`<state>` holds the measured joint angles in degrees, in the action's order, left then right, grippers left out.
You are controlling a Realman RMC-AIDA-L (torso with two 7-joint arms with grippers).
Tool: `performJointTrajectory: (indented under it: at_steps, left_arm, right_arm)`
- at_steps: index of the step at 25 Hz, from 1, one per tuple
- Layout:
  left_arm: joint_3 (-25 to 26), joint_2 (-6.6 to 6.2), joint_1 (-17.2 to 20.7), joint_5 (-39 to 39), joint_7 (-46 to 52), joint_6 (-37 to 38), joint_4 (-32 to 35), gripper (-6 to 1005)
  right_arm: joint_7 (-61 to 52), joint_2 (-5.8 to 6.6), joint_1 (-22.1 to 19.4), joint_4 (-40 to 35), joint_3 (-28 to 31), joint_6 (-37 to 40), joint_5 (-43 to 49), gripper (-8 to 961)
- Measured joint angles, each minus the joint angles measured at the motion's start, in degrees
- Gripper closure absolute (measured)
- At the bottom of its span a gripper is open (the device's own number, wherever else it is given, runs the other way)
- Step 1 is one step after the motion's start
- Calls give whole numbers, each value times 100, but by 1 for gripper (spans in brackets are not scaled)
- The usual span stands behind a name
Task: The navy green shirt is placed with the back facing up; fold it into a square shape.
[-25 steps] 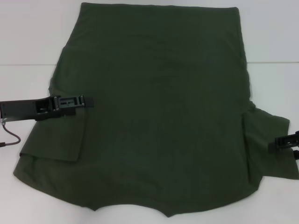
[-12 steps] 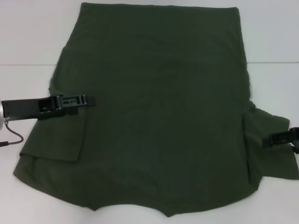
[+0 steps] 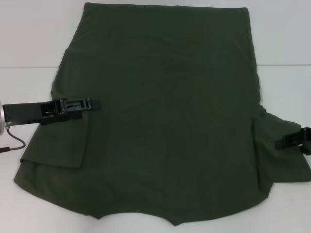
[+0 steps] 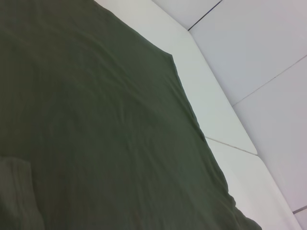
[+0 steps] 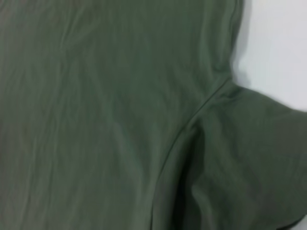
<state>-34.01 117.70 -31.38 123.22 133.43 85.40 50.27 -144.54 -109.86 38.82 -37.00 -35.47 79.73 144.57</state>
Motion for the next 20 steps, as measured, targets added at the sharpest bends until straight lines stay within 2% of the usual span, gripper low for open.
performJointTrajectory:
  at_steps: [5,10,16,20]
  left_arm:
    - [0,-1,0,0,16,-15,0,90]
    - [0,-1,-7,0,48,-31,15,90]
    - [0,-4,-9,0,61,-33,23,90]
    - [14,-12,-8,0,67,-32,24,90]
  right_arm:
    - [0,13,-46,0,-2,-2,-2,373]
    - [3,19,-61,0,-3,-2,2,614]
    - [9,18,-60,0,-43,-63,32,853]
    - [-12,28,-86,-61,-62,-141,158,921]
